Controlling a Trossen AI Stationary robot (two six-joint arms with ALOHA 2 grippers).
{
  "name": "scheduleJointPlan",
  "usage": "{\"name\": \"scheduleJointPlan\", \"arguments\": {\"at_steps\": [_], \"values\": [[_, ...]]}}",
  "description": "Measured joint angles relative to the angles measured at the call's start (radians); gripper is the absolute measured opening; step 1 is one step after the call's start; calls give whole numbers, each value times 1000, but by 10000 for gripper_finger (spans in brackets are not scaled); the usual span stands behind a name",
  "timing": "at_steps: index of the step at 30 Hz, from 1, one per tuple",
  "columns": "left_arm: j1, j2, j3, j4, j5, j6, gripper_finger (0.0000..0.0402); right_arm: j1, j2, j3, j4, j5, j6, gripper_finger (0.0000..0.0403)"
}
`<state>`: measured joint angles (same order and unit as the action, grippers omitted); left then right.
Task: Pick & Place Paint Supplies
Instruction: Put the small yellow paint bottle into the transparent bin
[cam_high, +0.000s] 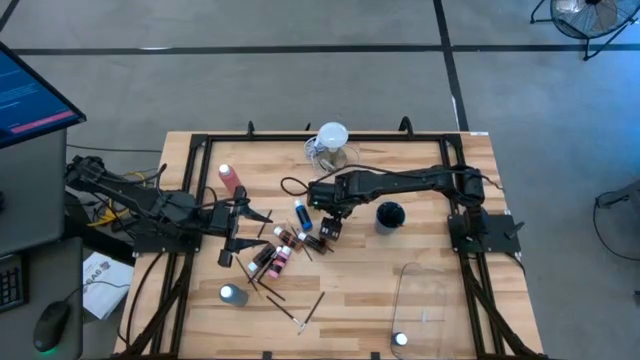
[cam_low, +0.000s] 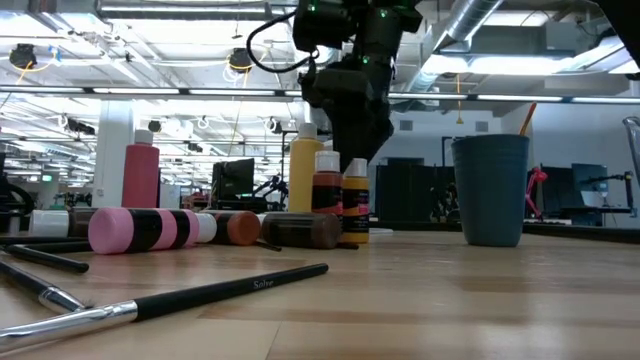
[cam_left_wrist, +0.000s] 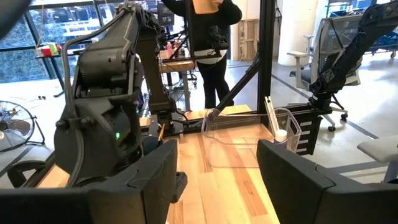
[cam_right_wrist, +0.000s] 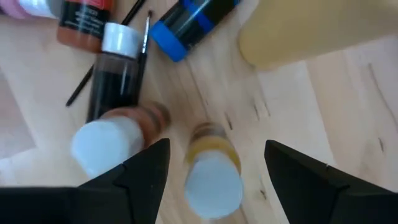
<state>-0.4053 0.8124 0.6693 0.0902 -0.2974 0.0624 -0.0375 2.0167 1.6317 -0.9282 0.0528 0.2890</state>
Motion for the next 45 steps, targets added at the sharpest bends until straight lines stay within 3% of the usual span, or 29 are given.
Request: {"name": "scheduleJointPlan", "arguments": {"at_steps": [21,25,31,45], "values": [[0,0,0,1,0,0,209,-13,1,-51,27,-2,3,252],[0,0,0,1,0,0,209,-16,1,-51,26,-2,5,219],[0,0,0,1,0,0,209,-18,1,-51,14,-4,7,128],[0,0,0,0,0,0,209,12,-2,11,-149,-2,37,130]]}}
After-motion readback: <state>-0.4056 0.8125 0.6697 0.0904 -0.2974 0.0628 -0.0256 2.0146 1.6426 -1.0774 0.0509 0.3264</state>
